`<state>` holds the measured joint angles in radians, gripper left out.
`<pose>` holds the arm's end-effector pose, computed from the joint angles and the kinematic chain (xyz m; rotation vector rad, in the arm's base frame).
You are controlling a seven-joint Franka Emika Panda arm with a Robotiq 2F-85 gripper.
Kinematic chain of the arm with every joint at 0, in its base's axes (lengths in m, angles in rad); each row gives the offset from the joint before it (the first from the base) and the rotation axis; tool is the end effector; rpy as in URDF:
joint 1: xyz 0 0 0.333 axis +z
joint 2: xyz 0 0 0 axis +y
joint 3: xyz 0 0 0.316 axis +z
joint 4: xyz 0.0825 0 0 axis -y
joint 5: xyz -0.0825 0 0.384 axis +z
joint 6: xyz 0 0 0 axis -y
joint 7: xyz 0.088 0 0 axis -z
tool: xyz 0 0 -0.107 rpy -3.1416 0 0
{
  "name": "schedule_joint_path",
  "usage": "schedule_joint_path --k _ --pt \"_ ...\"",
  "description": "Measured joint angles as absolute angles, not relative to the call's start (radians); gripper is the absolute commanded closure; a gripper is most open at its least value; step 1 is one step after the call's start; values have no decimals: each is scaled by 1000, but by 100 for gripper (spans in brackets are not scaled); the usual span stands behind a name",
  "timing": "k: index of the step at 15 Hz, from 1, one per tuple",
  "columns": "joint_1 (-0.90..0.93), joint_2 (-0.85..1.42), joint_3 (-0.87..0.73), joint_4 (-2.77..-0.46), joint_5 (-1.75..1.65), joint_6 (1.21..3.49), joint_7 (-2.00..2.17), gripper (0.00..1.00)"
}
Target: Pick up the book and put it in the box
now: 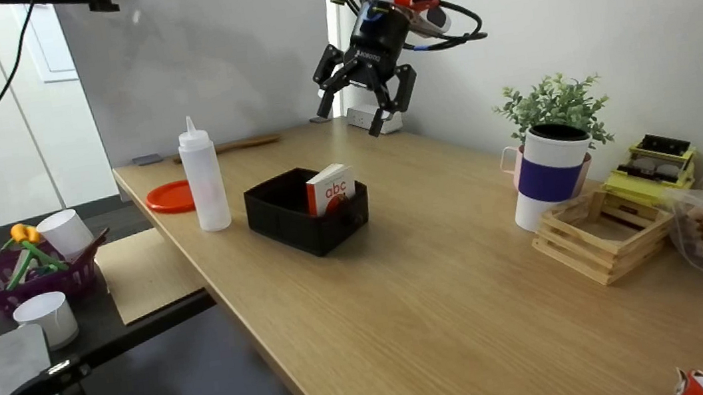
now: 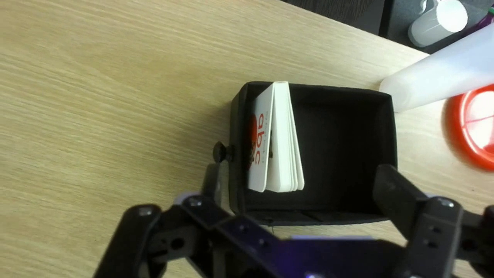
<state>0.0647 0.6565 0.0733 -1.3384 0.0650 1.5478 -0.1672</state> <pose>0.6693 0.0905 0.3170 -2.9200 -0.4218 0.6659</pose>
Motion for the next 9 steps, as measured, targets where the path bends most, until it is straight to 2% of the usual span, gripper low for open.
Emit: schedule_joint_path --k 9 --pt "65 486 73 -1521 68 1668 -111 0"
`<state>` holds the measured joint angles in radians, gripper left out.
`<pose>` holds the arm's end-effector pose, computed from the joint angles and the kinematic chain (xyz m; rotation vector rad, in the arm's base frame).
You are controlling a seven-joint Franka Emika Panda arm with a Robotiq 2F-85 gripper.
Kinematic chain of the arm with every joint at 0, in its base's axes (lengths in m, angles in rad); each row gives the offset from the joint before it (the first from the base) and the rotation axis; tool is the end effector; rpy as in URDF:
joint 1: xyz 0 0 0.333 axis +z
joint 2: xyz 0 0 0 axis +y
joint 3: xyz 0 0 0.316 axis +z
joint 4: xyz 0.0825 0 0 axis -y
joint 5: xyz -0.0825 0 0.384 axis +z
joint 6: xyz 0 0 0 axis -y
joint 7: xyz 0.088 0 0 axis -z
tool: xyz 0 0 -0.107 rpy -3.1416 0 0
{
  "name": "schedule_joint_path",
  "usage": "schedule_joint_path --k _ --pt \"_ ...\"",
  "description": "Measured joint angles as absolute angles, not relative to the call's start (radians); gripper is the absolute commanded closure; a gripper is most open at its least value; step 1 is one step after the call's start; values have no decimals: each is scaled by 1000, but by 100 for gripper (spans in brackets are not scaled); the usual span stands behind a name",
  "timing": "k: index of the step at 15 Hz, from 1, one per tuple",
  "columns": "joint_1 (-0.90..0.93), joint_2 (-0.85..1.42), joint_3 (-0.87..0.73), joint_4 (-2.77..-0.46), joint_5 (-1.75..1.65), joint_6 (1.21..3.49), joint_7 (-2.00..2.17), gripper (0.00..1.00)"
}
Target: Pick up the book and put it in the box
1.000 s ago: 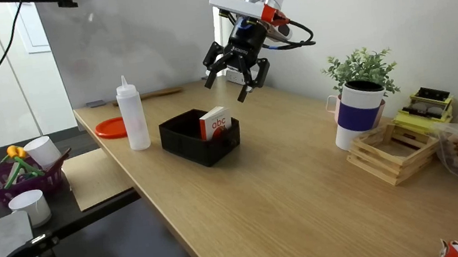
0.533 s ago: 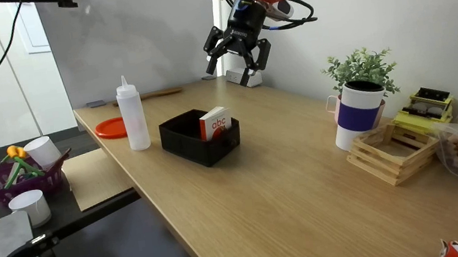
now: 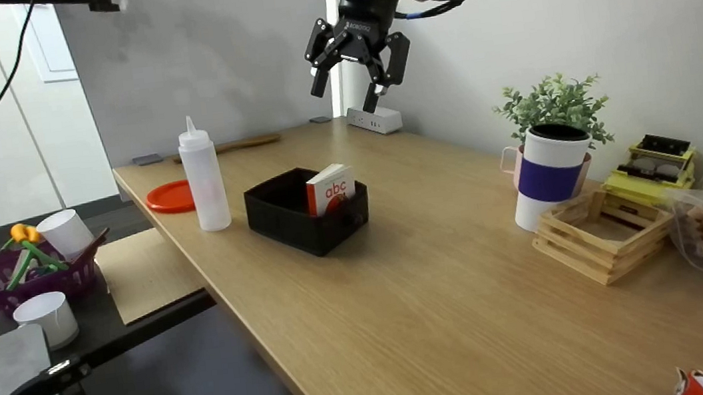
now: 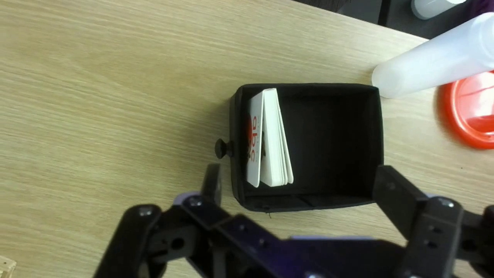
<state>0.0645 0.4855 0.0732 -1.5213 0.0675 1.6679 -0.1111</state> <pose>0.6447 0.0896 0.3576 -2.9827 -0.3418 0.5140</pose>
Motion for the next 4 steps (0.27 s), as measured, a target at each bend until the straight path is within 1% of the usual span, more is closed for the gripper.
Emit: schedule_joint_path --k 4 --pt "57 445 69 -1583 104 1736 -73 0"
